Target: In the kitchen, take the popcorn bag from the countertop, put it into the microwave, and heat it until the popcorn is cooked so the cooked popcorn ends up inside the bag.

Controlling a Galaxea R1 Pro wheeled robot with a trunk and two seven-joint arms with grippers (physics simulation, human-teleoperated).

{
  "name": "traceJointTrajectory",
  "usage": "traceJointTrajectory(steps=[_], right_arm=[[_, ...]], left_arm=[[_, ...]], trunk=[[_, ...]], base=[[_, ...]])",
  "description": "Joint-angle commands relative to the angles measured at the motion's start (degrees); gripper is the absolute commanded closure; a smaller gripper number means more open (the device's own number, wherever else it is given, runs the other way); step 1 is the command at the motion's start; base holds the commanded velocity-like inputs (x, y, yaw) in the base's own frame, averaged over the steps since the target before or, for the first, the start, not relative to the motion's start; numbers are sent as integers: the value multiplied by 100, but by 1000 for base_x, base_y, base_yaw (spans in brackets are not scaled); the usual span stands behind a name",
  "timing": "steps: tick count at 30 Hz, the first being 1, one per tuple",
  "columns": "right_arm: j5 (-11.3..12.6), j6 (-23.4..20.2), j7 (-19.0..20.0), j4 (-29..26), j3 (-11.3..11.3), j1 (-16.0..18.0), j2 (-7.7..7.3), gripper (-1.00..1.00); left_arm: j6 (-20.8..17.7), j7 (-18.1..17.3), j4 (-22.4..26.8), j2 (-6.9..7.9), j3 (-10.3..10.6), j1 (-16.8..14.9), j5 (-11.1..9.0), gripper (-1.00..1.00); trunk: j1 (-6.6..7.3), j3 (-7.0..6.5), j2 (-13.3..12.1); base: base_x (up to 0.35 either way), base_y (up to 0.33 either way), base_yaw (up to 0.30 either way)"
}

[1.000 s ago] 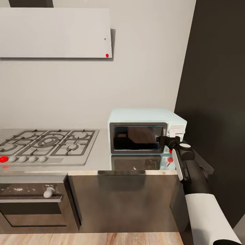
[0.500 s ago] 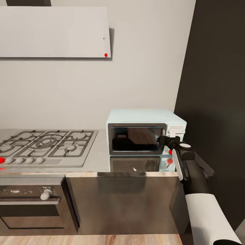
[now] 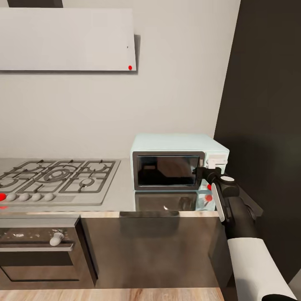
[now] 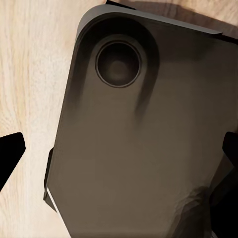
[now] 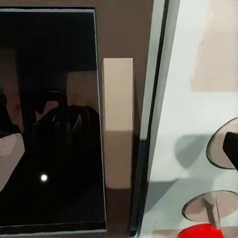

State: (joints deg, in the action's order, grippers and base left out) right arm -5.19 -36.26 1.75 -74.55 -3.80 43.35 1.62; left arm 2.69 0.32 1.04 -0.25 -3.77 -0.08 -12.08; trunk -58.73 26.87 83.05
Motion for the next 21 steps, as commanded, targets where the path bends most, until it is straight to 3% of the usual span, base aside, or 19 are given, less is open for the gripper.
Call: traceJointTrajectory(steps=[1,9,10,21], right_arm=[[-53,-30,18,-7,-7,5,5,-100],[-27,-17,-14,2,-6,7,24,-100],[-27,-16,-15,2,-5,4,28,100],[-18,-15,-19,2,-7,5,31,100]], left_arm=[[13,3,2,-2,-36,1,-5,-100],[13,3,2,-2,-36,-1,-5,-100],[13,3,2,-2,-36,1,-5,-100],[13,3,2,-2,-34,-1,-5,-100]], trunk=[[0,6,3],[0,6,3],[0,6,3],[0,6,3]], base=[[0,0,0],[0,0,0],[0,0,0],[0,0,0]])
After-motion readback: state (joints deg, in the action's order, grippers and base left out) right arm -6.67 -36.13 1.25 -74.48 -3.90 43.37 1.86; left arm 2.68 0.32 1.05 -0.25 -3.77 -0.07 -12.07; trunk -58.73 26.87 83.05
